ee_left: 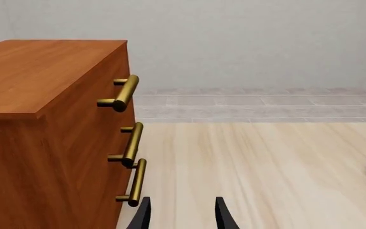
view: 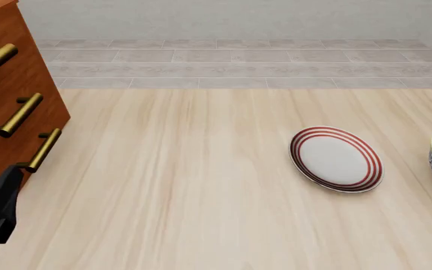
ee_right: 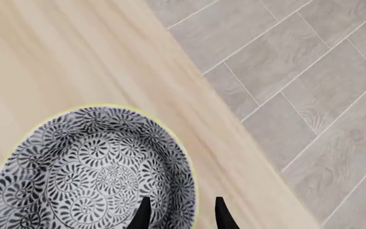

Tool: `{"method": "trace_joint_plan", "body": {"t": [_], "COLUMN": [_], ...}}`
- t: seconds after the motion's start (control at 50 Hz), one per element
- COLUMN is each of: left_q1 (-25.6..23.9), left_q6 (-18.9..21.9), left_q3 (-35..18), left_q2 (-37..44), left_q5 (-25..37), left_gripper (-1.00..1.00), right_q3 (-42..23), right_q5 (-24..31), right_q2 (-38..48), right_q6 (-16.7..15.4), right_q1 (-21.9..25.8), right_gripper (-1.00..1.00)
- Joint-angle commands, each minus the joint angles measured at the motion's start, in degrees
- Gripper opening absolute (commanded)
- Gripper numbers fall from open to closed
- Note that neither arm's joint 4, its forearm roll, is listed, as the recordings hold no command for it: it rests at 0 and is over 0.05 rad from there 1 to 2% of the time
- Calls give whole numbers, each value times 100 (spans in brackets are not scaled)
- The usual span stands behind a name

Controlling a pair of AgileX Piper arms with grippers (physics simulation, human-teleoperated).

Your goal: Put the bowl on top of the cabinet.

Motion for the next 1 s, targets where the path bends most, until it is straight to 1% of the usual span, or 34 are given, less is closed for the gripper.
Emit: {"method": "trace_joint_plan", "body": {"t": [0.02,0.08,0.1,0.18,0.26,0.64,0.72,0.76,0.86,1.0], "left_q1": [3,3,4,-3,3,-10,-8,-14,-23,-30], "left_q6": [-1,-3,-2,0,-6,-14,-15,-11,-15,-25], "left_q3": [0,0,0,0,0,0,0,0,0,0], "left_q2": [5,18,21,43,51,42,34,33,15,-40], "left_q5": [-7,-22,-25,-45,-58,-67,-65,-64,-44,-1], "left_gripper": [100,100,100,100,100,100,100,100,100,100], "right_q3": [9,-2,0,-12,-2,-103,-137,-164,-274,-301], "right_q5": [-19,22,33,64,84,405,492,627,825,868], "right_q2": [87,53,35,-30,-69,-505,-622,-830,-1045,-1113], "right_q6": [-68,-32,-28,27,3,128,127,145,191,184], "right_q1": [-26,7,21,28,87,180,216,290,353,362], "right_gripper": [100,100,-100,-100,-100,-100,-100,-100,-100,-100]}}
